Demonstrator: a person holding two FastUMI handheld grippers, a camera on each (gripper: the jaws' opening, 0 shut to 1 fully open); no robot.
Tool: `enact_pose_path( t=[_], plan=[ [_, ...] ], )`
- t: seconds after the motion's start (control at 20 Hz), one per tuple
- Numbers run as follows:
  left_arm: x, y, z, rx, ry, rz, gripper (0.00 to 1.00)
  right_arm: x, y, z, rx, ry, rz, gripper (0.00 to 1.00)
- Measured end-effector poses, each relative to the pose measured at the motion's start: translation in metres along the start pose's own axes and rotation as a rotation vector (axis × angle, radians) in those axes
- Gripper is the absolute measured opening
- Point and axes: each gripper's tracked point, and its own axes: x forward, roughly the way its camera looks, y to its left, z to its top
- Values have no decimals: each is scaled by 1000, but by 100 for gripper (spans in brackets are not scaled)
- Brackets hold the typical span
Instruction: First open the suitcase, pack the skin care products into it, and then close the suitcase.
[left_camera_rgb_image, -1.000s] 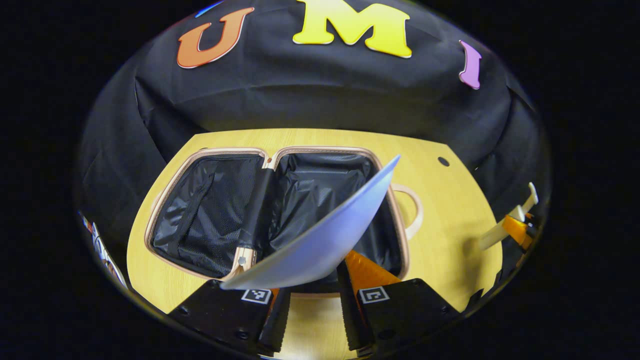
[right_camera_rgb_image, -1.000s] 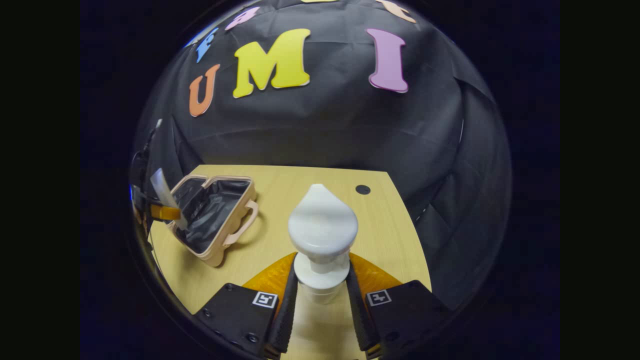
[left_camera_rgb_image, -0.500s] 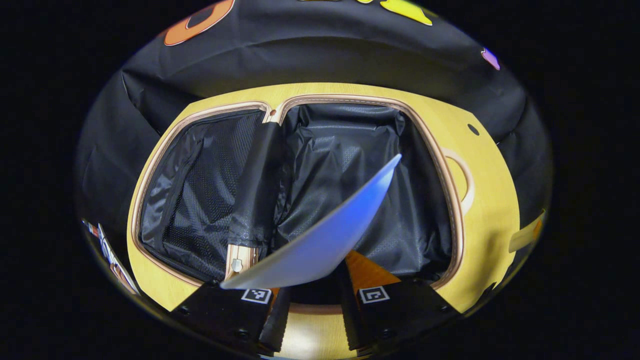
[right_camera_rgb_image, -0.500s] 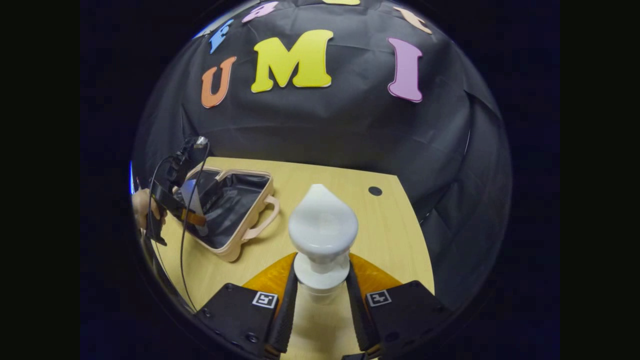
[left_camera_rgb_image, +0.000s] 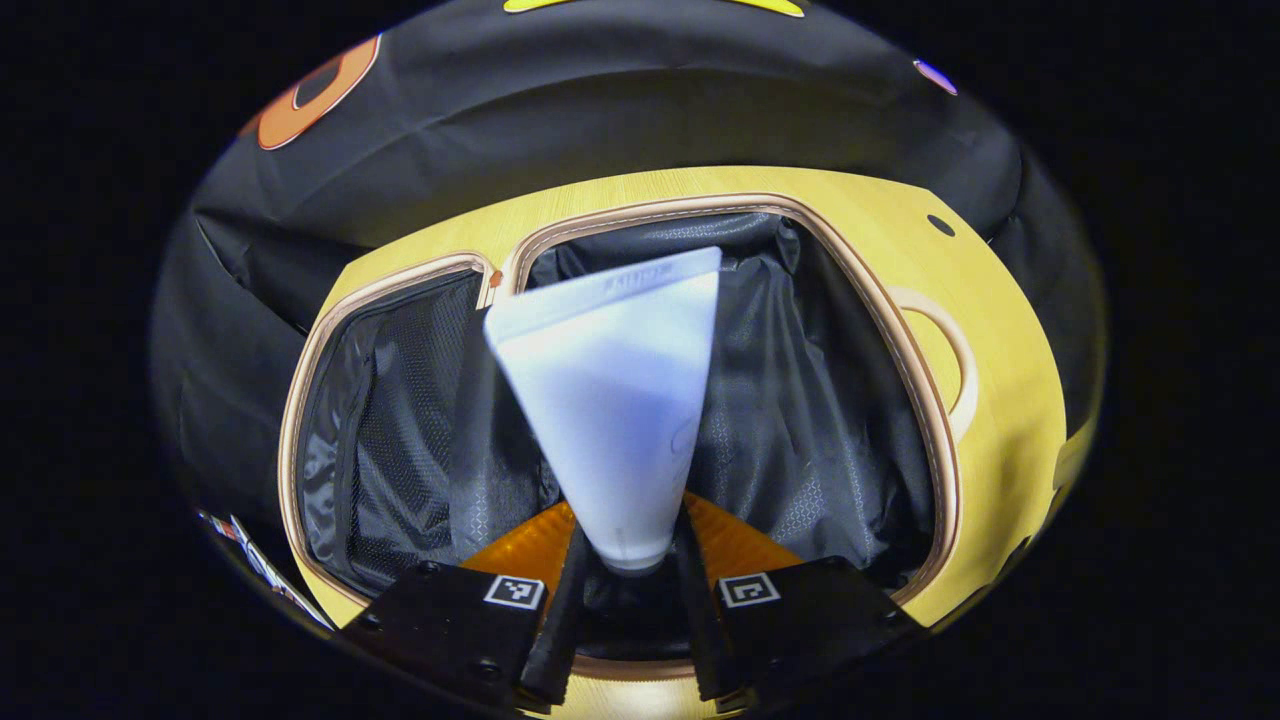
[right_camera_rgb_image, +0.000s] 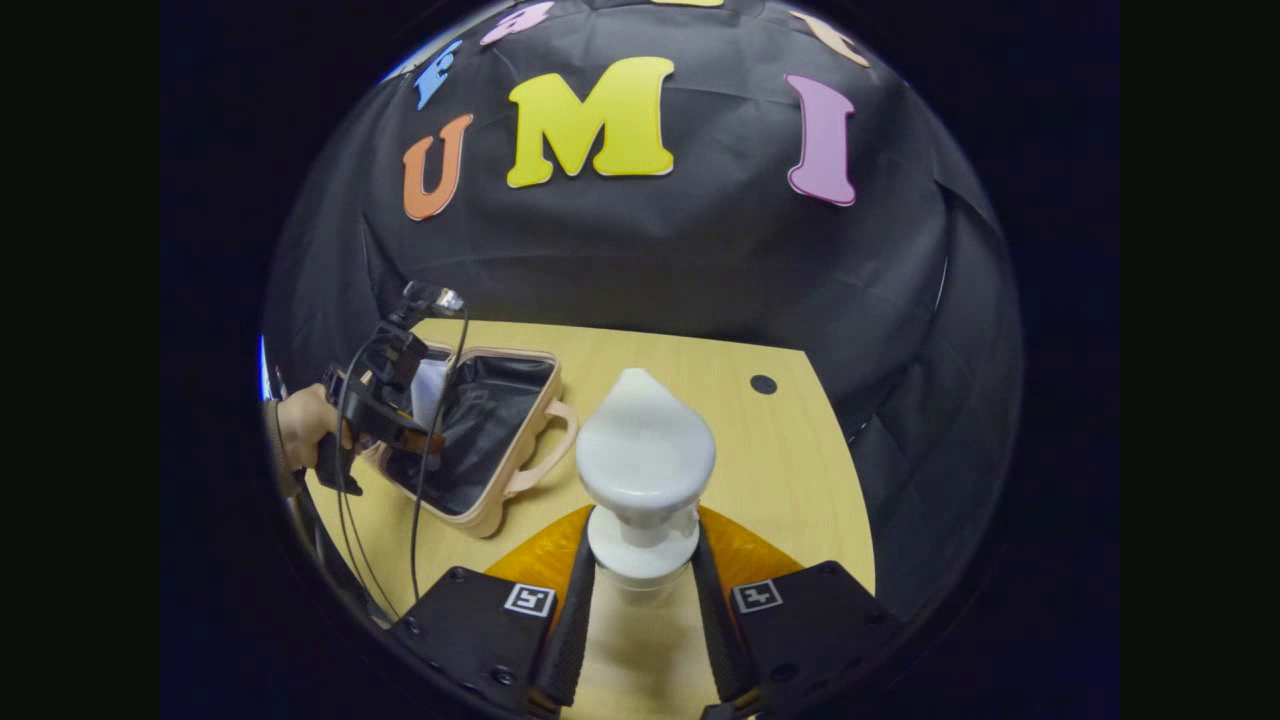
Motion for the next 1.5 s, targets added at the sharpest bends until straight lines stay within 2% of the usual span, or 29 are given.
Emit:
enact_pose_path(
  t=[0.1,0.25,0.45,0.65,0.75,0.8,0.95,1.0,1.15,1.25,1.3,1.35,1.5],
  plan=[
    [-1,-4,-19,-38,93,-35,49,1,9,6,-19,0,16,47],
    [-2,-7,-34,-101,132,-83,49,6,24,10,-30,-8,40,47],
    [8,3,-38,-103,162,-55,49,9,41,13,-46,-8,74,47],
    [11,2,-34,-99,136,-68,49,9,55,23,-49,-11,86,47],
    [6,-2,-28,-119,88,-92,50,15,73,37,-31,-15,118,45],
    [-1,-2,-23,-119,48,-95,52,19,84,46,-23,-19,135,47],
    [-31,9,-15,-114,-40,-48,79,41,117,68,-16,-21,177,47],
    [-42,12,-12,-117,-75,-46,81,48,130,74,-16,-20,192,47],
    [-75,26,-19,-134,-161,-40,94,69,171,80,-7,5,244,46],
    [-97,44,-26,-140,-221,-6,95,84,198,70,8,57,281,47],
    [-108,55,-30,-142,-254,13,100,93,210,61,16,94,293,47],
    [-117,64,-34,-144,-288,24,95,100,219,50,23,130,300,48],
    [-147,87,-49,-167,-388,44,94,125,238,13,29,232,283,47]
  ],
)
